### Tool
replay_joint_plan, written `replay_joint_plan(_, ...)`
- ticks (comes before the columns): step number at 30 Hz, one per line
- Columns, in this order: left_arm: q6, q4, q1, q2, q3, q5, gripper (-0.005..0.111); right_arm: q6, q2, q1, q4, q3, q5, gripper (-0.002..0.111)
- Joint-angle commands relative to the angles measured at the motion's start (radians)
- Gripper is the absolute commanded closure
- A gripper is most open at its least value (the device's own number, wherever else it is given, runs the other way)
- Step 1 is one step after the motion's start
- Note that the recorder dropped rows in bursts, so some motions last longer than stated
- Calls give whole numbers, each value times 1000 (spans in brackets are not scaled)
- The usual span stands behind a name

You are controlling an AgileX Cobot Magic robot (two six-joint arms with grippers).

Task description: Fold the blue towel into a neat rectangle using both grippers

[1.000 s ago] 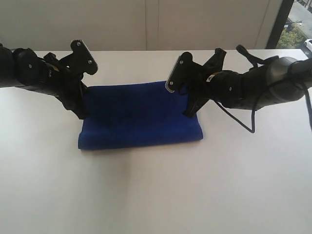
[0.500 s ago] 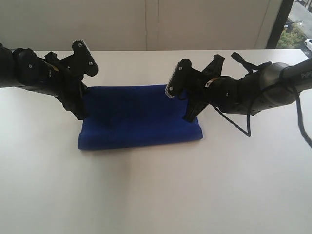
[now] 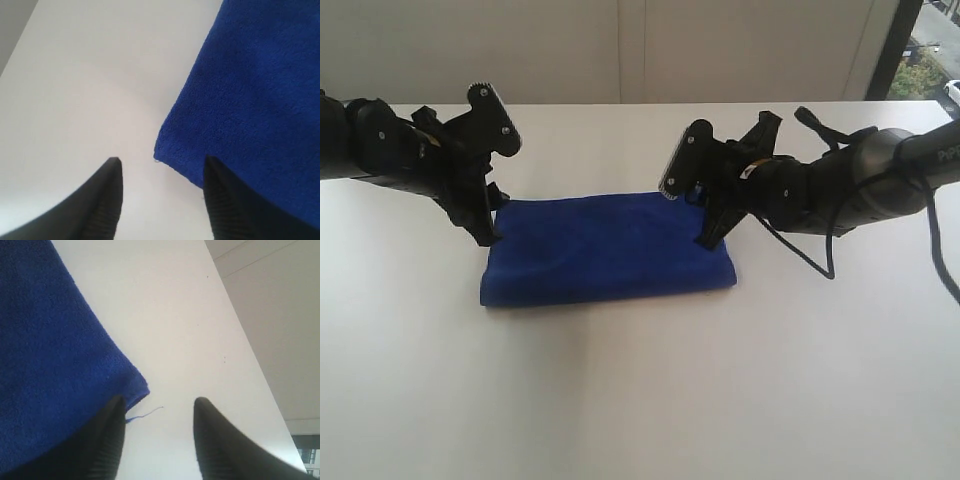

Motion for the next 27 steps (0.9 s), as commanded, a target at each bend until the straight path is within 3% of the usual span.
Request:
replay_joint_plan(1,-37,-18,3,-7,-6,43,52,26,-19,-6,93,-4,-23,64)
replay_joint_plan(5,-174,-18,3,-39,-6,118,64,141,-92,-6,333,-4,26,70)
replay_joint_plan(7,-246,-18,3,-57,-6,169,77,141,-141,-6,429,-4,103,81)
replay_joint_plan(11,-377,-18,3,-97,-6,298,107,141,-225,-6,437,-4,312,107)
replay_joint_plan(16,-591,-26,3,-128,-35,454,107,263,-296,-6,447,-23,525,108)
replay_joint_plan(19,-675,-26,3,-121,-121,623,107,386,-304,-15,414,-84,711,108)
replay_joint_plan(22,-712,-26,3,-107,-212,768,107,601,-292,-17,227,-181,902,108)
replay_joint_plan(27,-762,-72,3,-58,-276,787,107,918,-212,-17,-115,-328,1202,108)
